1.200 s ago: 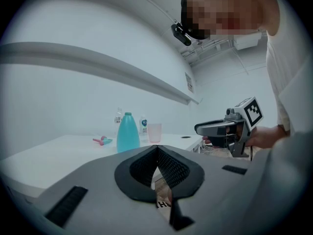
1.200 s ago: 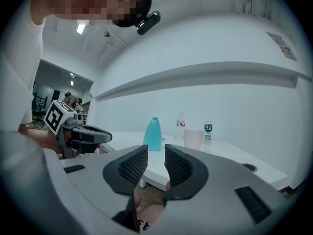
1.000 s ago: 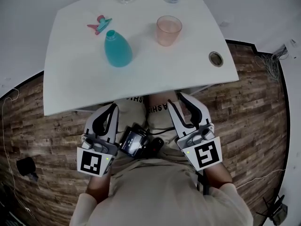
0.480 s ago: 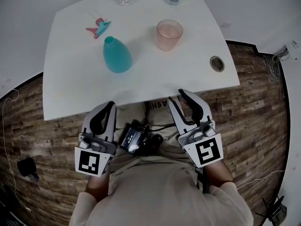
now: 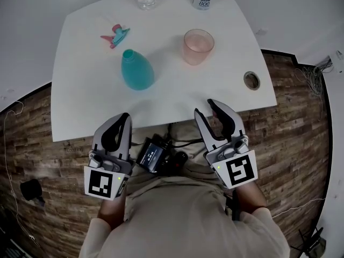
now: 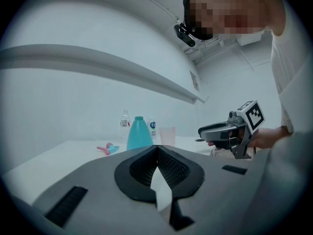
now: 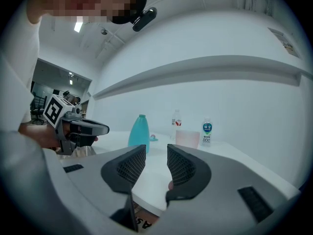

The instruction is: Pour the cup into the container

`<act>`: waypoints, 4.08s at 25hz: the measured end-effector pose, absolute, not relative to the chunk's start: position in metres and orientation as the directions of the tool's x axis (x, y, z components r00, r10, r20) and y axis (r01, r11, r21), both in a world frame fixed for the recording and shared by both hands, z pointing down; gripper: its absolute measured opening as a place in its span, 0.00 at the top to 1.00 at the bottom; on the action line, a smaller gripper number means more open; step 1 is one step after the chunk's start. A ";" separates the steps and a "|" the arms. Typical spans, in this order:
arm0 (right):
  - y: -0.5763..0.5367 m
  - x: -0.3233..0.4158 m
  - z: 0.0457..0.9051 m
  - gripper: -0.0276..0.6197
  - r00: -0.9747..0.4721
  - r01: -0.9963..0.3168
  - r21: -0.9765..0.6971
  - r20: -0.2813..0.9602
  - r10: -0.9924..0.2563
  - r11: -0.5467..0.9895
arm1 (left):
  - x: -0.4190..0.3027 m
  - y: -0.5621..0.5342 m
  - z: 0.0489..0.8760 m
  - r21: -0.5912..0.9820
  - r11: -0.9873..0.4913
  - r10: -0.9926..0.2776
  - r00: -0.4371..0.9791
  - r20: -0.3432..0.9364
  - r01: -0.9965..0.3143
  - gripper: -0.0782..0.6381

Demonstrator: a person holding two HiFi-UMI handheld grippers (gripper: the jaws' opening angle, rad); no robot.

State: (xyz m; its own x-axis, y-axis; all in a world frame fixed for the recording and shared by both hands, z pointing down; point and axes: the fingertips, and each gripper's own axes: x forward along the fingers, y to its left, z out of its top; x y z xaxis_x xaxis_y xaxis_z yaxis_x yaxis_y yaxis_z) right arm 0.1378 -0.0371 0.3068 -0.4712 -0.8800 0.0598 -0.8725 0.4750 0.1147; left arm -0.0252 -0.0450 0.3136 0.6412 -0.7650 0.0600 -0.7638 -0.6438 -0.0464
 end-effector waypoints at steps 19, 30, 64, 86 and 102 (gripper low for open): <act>-0.074 0.144 0.308 0.71 -0.487 -0.860 0.122 0.095 -0.868 0.496 | -0.032 -0.079 0.315 -0.041 -0.620 -0.782 0.613 0.114 -0.783 0.87; -0.100 0.150 0.305 0.67 -0.490 -0.849 0.153 0.129 -0.862 0.505 | -0.031 -0.091 0.305 -0.049 -0.627 -0.776 0.618 0.123 -0.778 0.85; -0.188 0.166 0.315 0.44 -0.539 -0.812 0.117 0.228 -0.811 0.572 | -0.038 -0.113 0.300 -0.051 -0.624 -0.778 0.614 0.132 -0.780 0.80; -0.203 0.160 0.323 0.42 -0.615 -0.750 0.101 0.257 -0.746 0.653 | -0.041 -0.116 0.301 -0.038 -0.629 -0.774 0.620 0.129 -0.777 0.80; -0.208 0.157 0.327 0.38 -0.675 -0.676 0.123 0.293 -0.677 0.727 | -0.048 -0.116 0.303 -0.033 -0.620 -0.780 0.611 0.136 -0.784 0.80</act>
